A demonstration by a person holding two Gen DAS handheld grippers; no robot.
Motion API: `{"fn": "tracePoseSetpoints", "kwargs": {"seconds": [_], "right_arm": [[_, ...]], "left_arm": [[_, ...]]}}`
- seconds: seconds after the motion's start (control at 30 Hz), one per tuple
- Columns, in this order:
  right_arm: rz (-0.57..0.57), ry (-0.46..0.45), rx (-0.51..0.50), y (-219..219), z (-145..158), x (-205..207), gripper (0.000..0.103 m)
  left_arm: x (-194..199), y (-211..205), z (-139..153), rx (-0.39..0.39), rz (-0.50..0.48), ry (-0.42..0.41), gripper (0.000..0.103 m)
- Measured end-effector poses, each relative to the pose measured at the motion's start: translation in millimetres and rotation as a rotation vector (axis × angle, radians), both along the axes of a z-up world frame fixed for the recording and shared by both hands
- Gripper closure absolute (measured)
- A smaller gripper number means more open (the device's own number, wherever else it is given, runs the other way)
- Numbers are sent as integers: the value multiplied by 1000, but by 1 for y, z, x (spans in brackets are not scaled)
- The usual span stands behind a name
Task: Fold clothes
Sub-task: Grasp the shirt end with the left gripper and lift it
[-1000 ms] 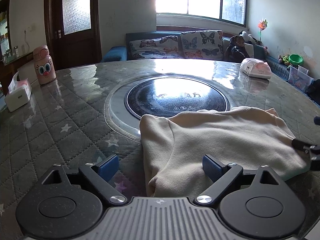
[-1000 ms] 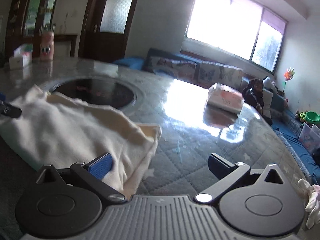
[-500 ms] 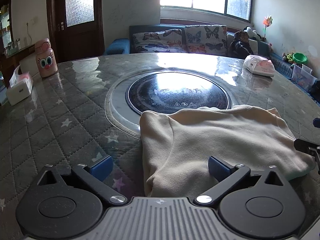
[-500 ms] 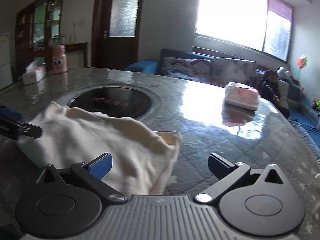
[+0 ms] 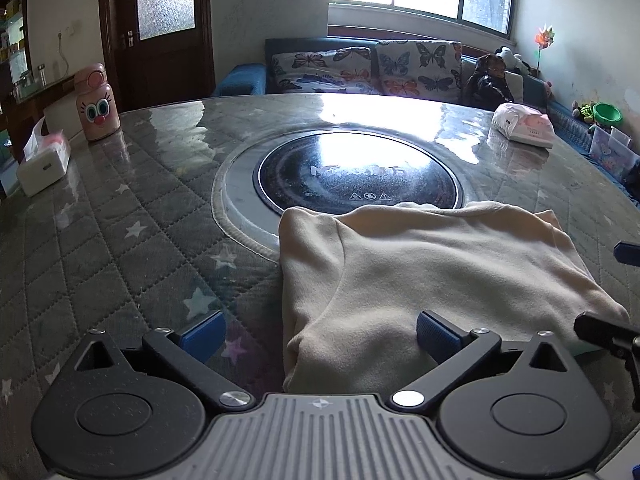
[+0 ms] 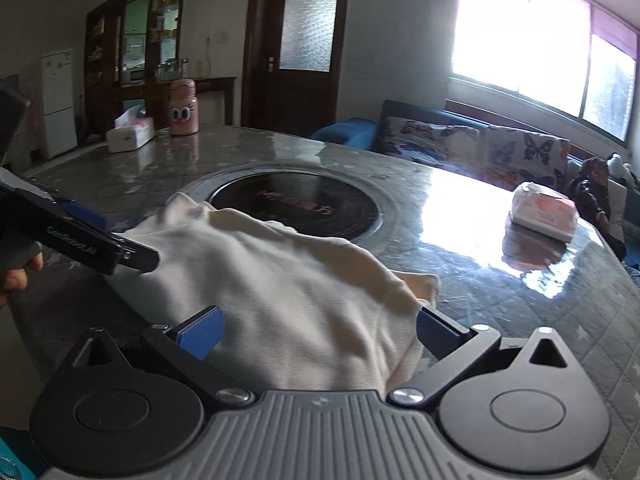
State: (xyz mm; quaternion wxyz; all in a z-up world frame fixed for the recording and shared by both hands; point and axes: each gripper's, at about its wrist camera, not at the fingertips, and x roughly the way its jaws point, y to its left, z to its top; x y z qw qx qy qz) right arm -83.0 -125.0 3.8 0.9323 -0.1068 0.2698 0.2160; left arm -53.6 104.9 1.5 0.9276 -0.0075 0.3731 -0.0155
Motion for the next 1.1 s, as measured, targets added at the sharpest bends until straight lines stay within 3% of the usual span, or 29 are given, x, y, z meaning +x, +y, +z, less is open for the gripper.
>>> {"fn": "tracePoseSetpoints", "kwargs": {"seconds": [0.6, 0.9, 1.1], "right_arm": [[225, 28, -80, 49, -5, -10, 2], [414, 31, -117, 91, 0, -3, 14], [538, 12, -175, 124, -5, -2, 28]], "left_arm": [[-4, 17, 3, -28, 52, 34, 0], [2, 45, 5, -84, 100, 40, 0], [6, 60, 9, -144, 100, 35, 0]]}}
